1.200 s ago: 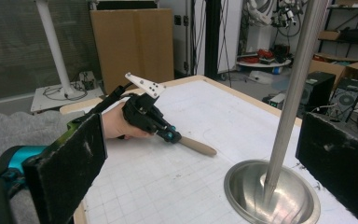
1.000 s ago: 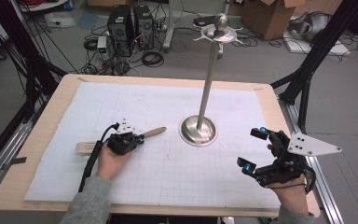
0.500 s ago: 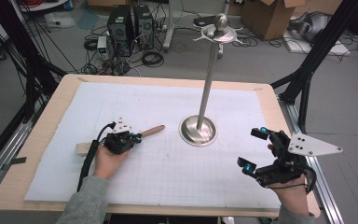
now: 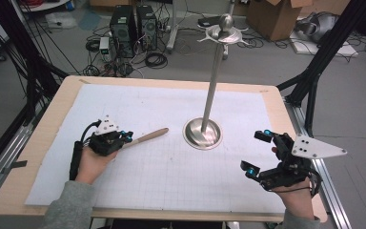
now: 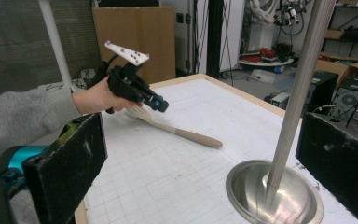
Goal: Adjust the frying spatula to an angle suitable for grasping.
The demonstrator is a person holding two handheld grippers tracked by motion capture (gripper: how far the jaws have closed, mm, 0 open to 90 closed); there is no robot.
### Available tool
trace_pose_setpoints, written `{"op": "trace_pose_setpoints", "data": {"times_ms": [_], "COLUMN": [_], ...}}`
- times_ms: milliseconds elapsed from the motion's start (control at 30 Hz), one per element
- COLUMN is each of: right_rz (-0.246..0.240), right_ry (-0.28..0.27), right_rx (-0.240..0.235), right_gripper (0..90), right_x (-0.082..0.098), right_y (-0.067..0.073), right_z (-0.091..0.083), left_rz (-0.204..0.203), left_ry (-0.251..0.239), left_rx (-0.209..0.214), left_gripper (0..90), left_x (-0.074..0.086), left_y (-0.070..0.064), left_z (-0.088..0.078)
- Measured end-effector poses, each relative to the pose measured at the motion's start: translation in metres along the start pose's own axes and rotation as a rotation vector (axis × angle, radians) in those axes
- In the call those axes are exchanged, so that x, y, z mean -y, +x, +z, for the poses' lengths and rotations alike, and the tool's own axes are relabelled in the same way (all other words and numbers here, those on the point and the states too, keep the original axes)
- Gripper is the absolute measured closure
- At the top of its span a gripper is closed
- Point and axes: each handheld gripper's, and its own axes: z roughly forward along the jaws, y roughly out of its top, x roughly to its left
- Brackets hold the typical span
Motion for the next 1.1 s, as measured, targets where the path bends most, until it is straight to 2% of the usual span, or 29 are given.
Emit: {"op": "trace_pose_setpoints", "data": {"times_ms": [267, 467, 633, 767, 933, 1100], "right_rz": [-0.003, -0.004, 0.001, 0.003, 0.001, 0.014], "right_ry": [0.007, 0.011, 0.015, 0.017, 0.018, 0.019], "right_rx": [-0.006, -0.006, -0.009, -0.009, -0.012, -0.009], "right_gripper": [0.8, 0.7, 0.7, 0.7, 0.8, 0.8], "right_x": [0.000, 0.001, 0.002, 0.002, 0.004, 0.005], "right_y": [0.000, -0.001, -0.002, -0.002, -0.003, -0.004], "right_z": [0.003, 0.004, 0.005, 0.005, 0.004, 0.003], "left_rz": [-0.012, -0.015, -0.002, -0.020, -0.033, -0.017], "left_ry": [0.026, 0.050, 0.064, 0.083, 0.105, 0.135], "left_rx": [-0.027, -0.048, -0.047, -0.044, -0.037, -0.027], "left_gripper": [89.8, 89.8, 89.8, 89.8, 89.7, 89.8], "left_x": [0.002, -0.003, -0.007, -0.005, -0.002, -0.001], "left_y": [0.020, 0.035, 0.043, 0.050, 0.054, 0.052], "left_z": [-0.009, -0.012, -0.011, -0.006, 0.001, 0.006]}}
